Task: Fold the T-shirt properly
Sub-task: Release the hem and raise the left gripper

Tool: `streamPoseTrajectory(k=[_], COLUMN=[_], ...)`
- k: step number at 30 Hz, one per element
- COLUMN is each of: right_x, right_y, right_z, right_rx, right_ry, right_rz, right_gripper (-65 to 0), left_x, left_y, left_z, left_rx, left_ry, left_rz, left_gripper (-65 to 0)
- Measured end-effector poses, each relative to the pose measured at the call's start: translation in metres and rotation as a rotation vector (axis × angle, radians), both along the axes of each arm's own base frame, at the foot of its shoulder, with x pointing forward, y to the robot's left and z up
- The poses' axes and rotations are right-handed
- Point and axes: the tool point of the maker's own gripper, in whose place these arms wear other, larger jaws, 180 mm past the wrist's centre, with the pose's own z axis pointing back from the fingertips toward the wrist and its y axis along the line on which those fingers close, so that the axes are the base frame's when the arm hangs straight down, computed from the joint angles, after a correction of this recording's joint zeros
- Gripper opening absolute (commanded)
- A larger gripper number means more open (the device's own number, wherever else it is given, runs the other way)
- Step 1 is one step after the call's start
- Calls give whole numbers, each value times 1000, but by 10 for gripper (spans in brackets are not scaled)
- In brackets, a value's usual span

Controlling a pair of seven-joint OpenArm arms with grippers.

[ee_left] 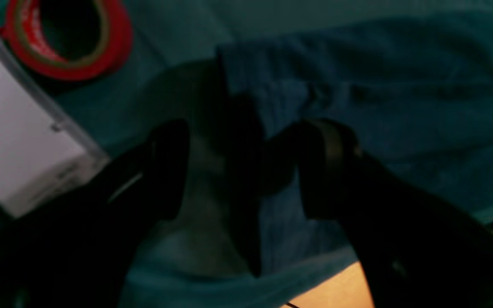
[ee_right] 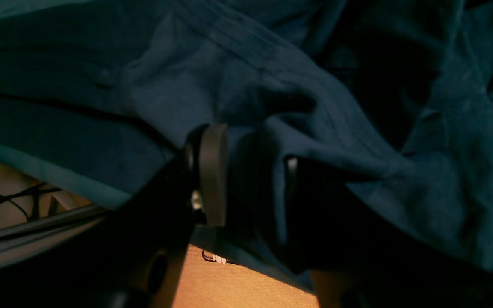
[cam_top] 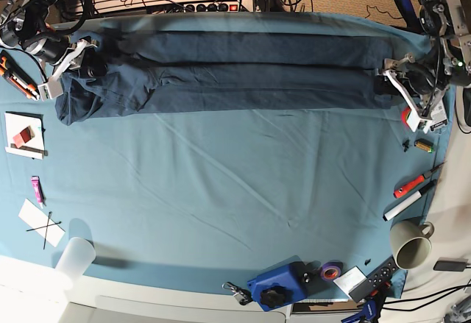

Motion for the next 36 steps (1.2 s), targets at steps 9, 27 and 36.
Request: streamPoseTrajectory(k=[9, 27, 36], right_x=[0, 0, 0], right_y=[0, 0, 0], right_z=[0, 0, 0], right_rx=[-2, -3, -3], right_ry=[1, 0, 0], right_rz=[0, 0, 0], right_gripper=[-475, -475, -475], left_x=[-7, -18, -7], left_y=[-14, -42, -16], left_z=[-21, -19, 7], left_rx=[-90, -240, -165], left_ry=[17, 50, -39], left_rz=[57, 11, 62], left_gripper=[-305, -650, -650])
